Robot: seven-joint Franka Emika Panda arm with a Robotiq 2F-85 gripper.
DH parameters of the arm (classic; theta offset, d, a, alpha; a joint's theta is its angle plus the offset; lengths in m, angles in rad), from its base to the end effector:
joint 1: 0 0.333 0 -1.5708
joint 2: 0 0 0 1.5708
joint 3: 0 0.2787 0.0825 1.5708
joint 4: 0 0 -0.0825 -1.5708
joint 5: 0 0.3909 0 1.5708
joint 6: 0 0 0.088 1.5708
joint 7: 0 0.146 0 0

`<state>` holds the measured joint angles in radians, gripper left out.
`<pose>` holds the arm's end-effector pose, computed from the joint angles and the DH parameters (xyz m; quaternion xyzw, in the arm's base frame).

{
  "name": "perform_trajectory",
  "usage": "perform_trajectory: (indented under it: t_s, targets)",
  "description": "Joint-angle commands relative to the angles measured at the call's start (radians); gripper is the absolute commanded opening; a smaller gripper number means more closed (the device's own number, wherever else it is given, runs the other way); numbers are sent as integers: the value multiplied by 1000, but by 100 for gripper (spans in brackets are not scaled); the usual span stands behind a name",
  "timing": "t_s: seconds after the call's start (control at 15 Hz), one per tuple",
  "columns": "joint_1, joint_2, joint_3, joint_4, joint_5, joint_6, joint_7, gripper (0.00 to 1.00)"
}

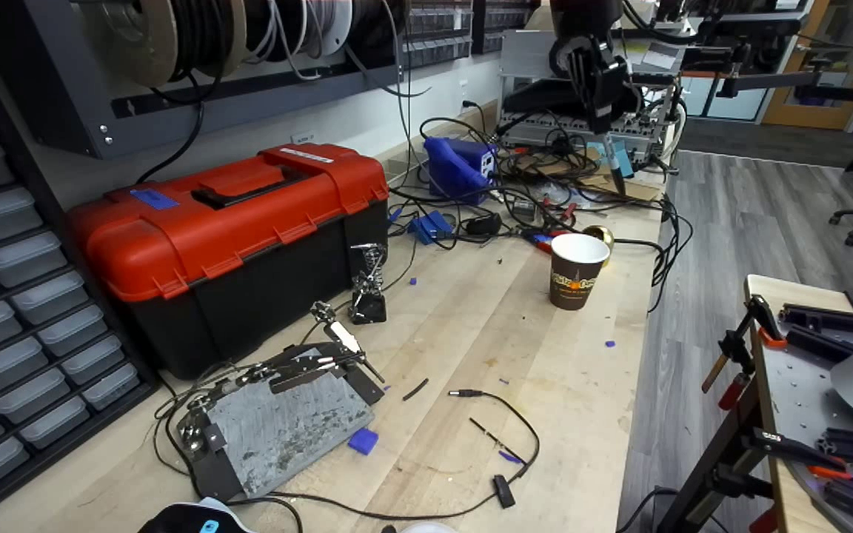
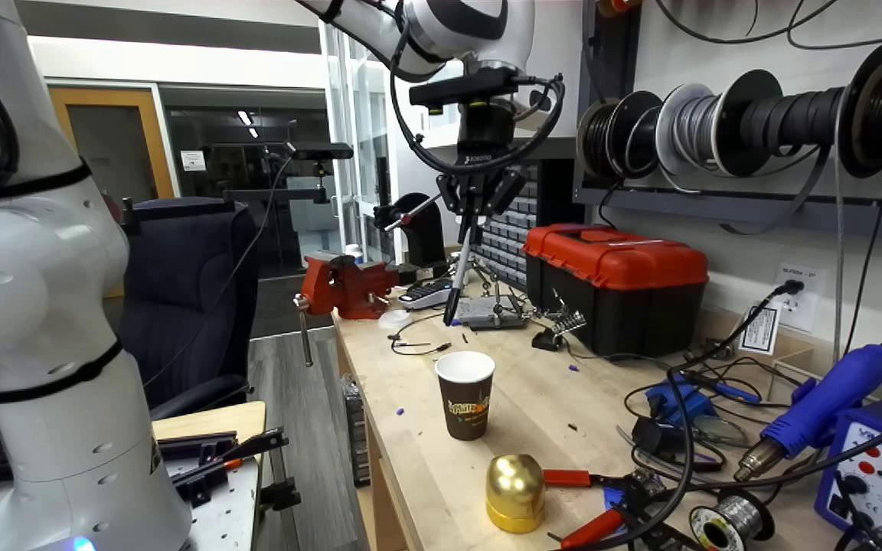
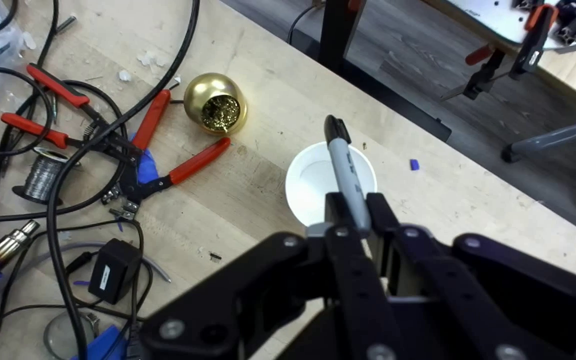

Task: Take a marker out of the cup and put it on the table

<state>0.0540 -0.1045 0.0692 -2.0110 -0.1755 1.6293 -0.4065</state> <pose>0.4939 0.0368 0.4055 0.9476 0.2741 -0.1491 0.0691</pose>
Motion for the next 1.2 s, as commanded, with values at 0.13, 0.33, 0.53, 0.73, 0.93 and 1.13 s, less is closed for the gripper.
perform_trajectory:
  t_s: [0.13, 0.33, 0.53, 0.73, 0.93, 1.13]
  targets:
    - [48, 77, 42, 125, -16, -118, 8, 1]
    - [61, 125, 56, 174, 4, -139, -6, 1]
    - [70, 175, 69, 221, 14, -150, 0, 1]
    - [79, 234, 81, 275, 21, -168, 5, 1]
    - [86, 289, 92, 327, 26, -182, 14, 1]
    - [92, 355, 101, 383, 30, -194, 21, 1]
